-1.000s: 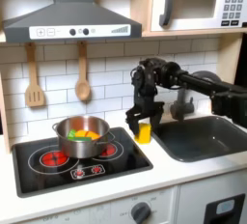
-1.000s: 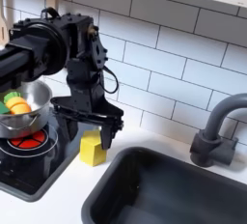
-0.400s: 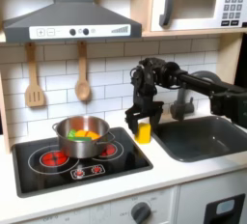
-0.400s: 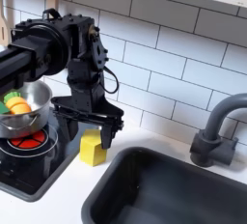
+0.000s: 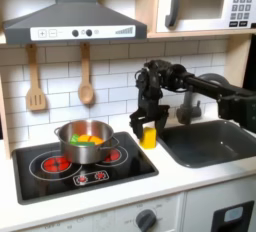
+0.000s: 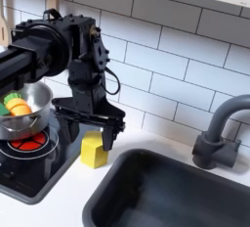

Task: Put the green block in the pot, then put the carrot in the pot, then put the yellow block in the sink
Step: 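Put the yellow block in the sink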

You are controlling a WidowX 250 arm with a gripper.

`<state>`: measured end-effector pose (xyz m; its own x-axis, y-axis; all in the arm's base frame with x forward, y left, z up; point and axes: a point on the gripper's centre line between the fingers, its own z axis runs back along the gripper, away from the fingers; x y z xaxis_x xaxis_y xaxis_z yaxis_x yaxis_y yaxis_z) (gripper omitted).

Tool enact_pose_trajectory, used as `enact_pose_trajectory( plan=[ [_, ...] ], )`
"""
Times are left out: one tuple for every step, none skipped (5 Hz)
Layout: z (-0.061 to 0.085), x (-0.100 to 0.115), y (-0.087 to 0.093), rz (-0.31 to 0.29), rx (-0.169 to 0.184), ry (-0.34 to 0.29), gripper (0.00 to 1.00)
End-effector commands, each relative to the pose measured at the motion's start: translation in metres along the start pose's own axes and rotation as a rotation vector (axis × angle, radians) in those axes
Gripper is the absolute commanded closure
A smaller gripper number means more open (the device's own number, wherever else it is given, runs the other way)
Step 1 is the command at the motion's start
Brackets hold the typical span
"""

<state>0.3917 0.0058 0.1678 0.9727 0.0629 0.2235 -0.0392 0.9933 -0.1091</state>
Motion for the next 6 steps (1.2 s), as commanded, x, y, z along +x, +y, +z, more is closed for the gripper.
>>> enact_pose_trajectory(
  plan=[
    [-0.006,0.001,0.001,0.004,0.0,0.008,0.0],
    [-0.009,0.0,0.0,0.001,-0.002,0.017,0.0],
    [-0.009,0.0,0.002,0.006,-0.003,0.016,0.0],
    [-0.015,0.0,0.002,0.009,-0.006,0.033,0.0],
    [-0.019,-0.001,0.002,0.009,-0.003,0.042,0.0],
    [-0.021,-0.001,0.002,0.011,-0.001,0.045,0.0]
  ],
)
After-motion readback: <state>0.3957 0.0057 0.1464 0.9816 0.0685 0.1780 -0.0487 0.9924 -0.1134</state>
